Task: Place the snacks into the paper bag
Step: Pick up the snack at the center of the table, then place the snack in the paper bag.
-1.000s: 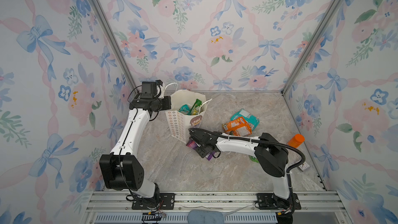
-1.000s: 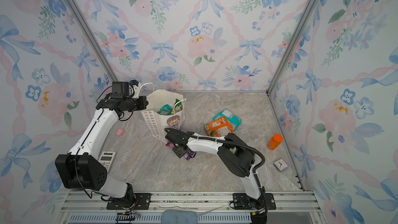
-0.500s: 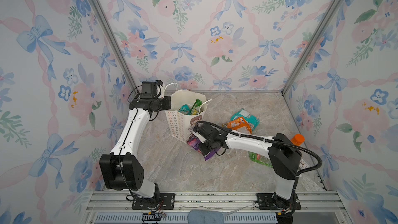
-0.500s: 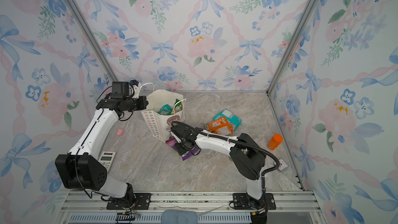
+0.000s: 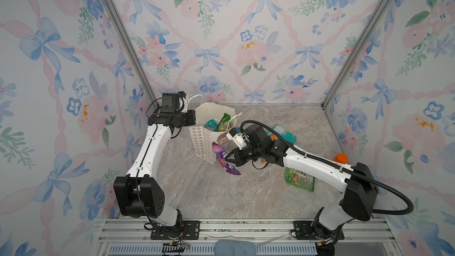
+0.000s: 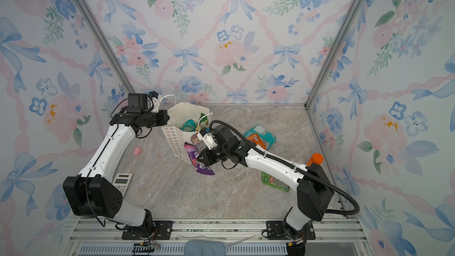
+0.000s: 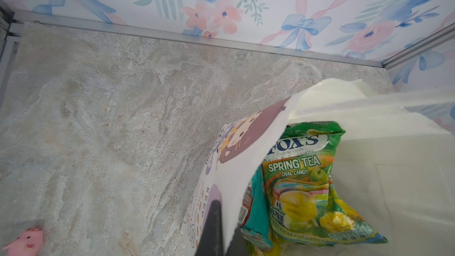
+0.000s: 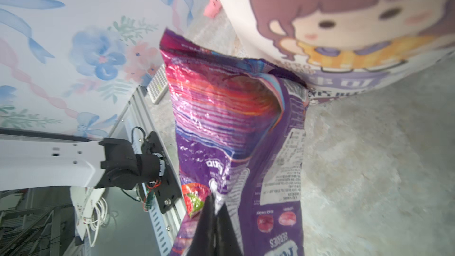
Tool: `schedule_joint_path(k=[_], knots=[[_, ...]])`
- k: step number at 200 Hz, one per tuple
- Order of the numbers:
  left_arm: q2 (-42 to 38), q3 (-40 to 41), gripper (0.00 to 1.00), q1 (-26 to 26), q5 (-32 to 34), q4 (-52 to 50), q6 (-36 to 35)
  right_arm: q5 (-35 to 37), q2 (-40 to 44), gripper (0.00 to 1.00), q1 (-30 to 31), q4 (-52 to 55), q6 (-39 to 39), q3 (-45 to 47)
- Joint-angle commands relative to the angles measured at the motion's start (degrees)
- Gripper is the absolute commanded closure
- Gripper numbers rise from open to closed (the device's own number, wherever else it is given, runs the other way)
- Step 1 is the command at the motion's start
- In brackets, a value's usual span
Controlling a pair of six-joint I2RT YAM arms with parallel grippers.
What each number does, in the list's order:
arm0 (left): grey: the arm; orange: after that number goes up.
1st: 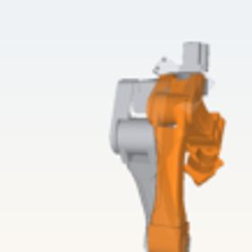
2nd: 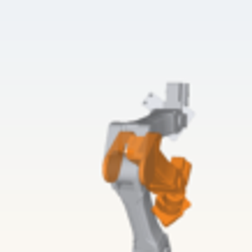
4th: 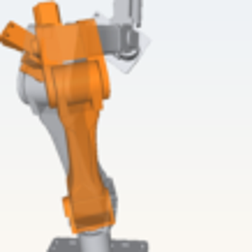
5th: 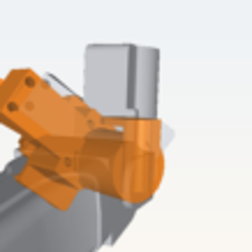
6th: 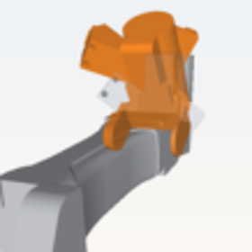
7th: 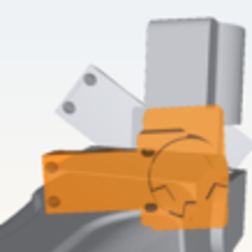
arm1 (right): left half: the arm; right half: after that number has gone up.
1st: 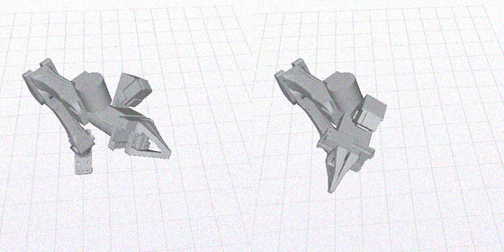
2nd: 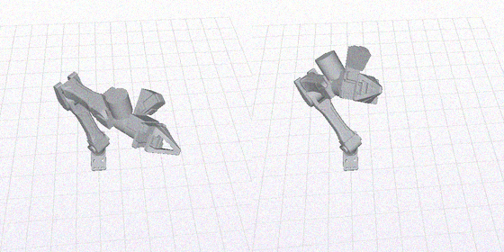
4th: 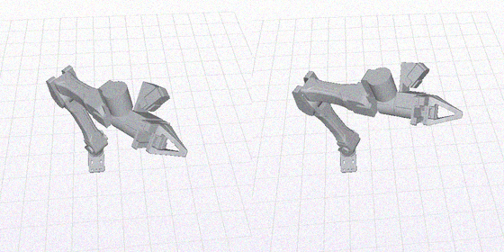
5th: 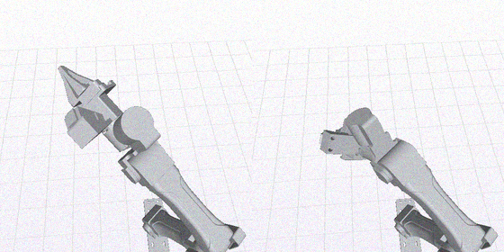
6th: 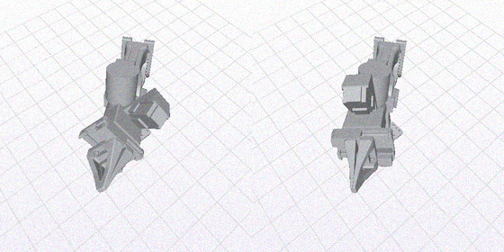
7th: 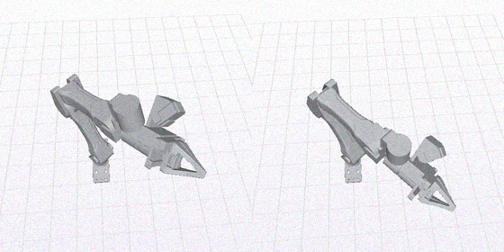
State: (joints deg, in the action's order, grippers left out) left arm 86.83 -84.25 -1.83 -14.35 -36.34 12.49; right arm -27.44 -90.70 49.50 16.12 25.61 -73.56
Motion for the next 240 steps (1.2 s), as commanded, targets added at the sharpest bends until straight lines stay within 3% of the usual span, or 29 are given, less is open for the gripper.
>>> schedule_joint_path(k=[1,68,143,196,240], knots=[[-0.58,0.14,1.00,0.50,0.15,1.71,-0.60,-7.01,3.15,1.00,-1.07,-7.18,4.28,-1.19],[-0.43,0.18,1.00,0.42,-0.26,1.68,-0.43,-10.88,2.52,1.00,-1.26,-13.59,7.74,-11.67],[-0.08,0.17,1.00,0.39,-0.51,1.71,-0.39,-7.92,-9.49,1.00,-5.02,-17.26,14.76,-29.41],[-0.05,0.15,1.00,0.25,-0.99,1.71,-0.30,-3.49,-18.96,1.00,-7.17,-8.88,12.89,-41.94],[0.18,0.22,1.00,0.25,-1.14,1.70,-0.27,3.07,-18.14,1.00,-7.26,-2.29,7.32,-39.71]])
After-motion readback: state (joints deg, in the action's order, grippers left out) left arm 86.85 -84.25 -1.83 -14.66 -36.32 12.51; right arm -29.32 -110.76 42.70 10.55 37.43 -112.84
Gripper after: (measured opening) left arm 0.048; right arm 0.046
